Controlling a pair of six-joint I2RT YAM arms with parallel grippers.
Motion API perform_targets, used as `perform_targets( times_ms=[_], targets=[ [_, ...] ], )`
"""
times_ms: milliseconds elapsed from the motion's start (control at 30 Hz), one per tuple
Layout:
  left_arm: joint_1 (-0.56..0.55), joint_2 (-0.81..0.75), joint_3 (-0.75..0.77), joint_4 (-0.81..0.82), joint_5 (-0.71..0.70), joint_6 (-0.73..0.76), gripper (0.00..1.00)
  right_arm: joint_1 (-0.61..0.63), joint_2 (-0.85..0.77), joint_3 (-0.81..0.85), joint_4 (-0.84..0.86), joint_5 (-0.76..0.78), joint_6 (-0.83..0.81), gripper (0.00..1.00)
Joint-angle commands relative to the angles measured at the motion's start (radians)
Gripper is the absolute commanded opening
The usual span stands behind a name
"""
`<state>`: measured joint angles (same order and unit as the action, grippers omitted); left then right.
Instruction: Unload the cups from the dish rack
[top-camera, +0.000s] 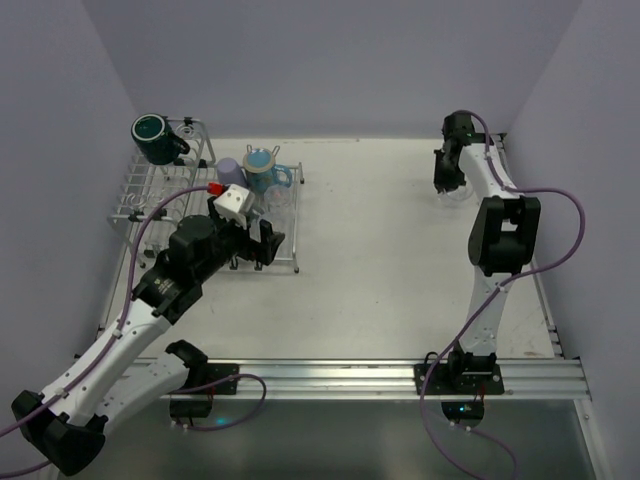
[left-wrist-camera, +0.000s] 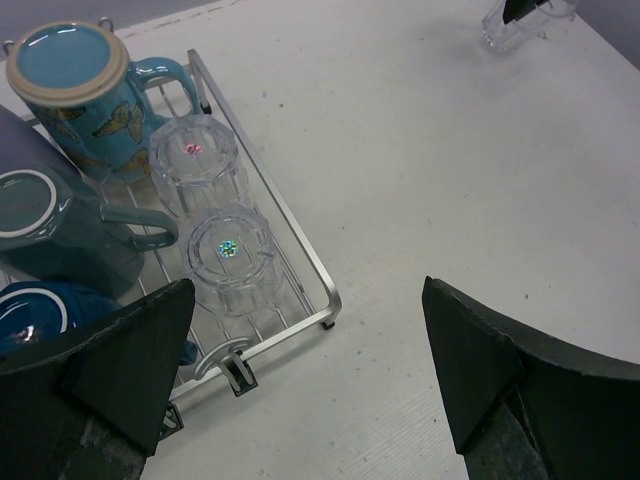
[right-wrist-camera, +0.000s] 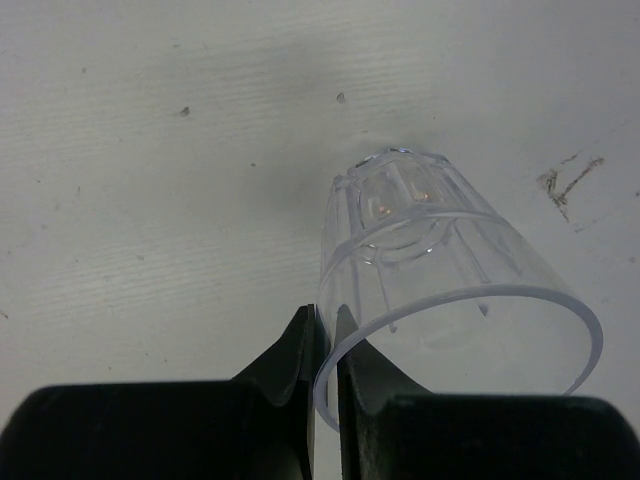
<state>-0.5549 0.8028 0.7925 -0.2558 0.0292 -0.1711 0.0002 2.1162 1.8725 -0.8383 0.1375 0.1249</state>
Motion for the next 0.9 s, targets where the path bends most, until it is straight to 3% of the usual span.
perform_targets(
  times_ms=[0,167,333,533,733,867],
  targets=[
    [-0.007,0.006,-0.004,0.021,-0.055,0.025,1.0,0.004,0.054,0.059,-0.059,-0.024,-0.042,0.0],
    [-0.007,0.022,0.002,0.021,-0.061,0.021,1.0,0.004,0.083,0.114,-0.093,-0.042,-0.039,0.07],
    [-0.007,0.055,0.024,0.009,-0.087,0.012,1.0,0.004,0.041,0.117,-0.085,-0.021,-0.019,0.52],
    [-0.007,0.087,0.073,-0.019,-0.133,-0.03,1.0,0.007,-0.135,0.039,0.011,-0.09,0.025,0.74],
    [-0.007,0.128,0.114,-0.066,-0.17,-0.103,1.0,0.043,-0.393,-0.195,0.212,-0.172,0.091,0.85],
    [-0.007,0.147,0.149,-0.118,-0.307,-0.136,1.0,0.087,-0.635,-0.395,0.376,-0.255,0.137,0.85]
  ],
)
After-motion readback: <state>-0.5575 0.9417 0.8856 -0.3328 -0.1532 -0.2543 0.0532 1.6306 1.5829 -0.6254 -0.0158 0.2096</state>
